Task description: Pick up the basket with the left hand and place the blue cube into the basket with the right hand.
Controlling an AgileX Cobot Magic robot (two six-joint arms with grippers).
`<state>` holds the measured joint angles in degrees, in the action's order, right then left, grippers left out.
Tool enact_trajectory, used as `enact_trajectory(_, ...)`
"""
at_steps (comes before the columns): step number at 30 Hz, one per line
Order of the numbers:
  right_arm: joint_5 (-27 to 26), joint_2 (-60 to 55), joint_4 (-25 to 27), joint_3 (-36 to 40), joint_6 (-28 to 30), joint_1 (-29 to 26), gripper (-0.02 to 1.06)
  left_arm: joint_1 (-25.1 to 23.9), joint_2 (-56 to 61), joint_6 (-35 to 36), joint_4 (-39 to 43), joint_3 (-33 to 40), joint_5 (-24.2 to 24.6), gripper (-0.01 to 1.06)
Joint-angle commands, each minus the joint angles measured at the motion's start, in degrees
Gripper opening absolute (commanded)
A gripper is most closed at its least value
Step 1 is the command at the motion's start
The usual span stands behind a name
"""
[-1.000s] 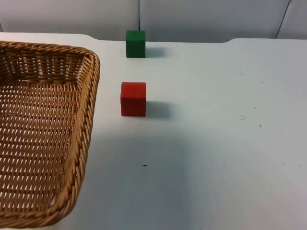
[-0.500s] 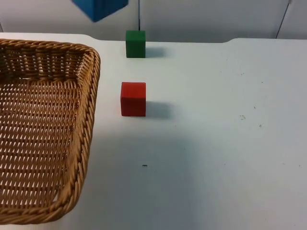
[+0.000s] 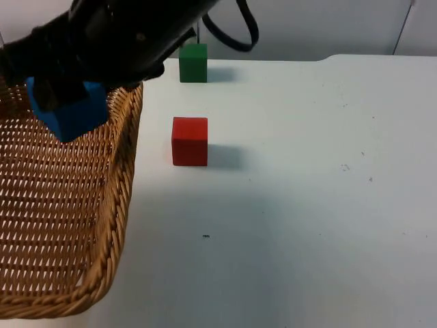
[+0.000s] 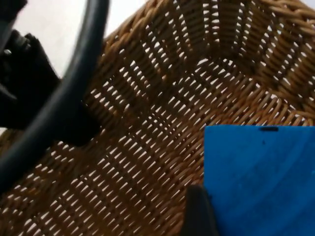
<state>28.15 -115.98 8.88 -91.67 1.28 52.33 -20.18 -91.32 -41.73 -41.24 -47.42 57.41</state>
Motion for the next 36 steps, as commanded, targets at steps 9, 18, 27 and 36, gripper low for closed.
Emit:
enact_trajectory(9,-5.7,-3.5,1.9,0.2,0.4,0.3,0.00,0.0,0.3,-0.3,-2.1,0.1,0.7,0.00)
enact_trajectory(18,-7.1,-5.4,1.9,0.2,0.4,0.3,0.05,0.0,0.3,-0.3,-2.3,0.1,0.8,0.00)
enact_trajectory(27,-6.9,-7.0,1.9,0.2,0.3,0.3,0.55,0.0,0.3,-0.4,-2.4,0.1,0.8,0.00)
enact_trajectory(36,-6.5,-1.9,1.3,0.1,1.1,0.3,0.94,0.0,0.3,-0.7,-2.6,0.1,0.8,0.00)
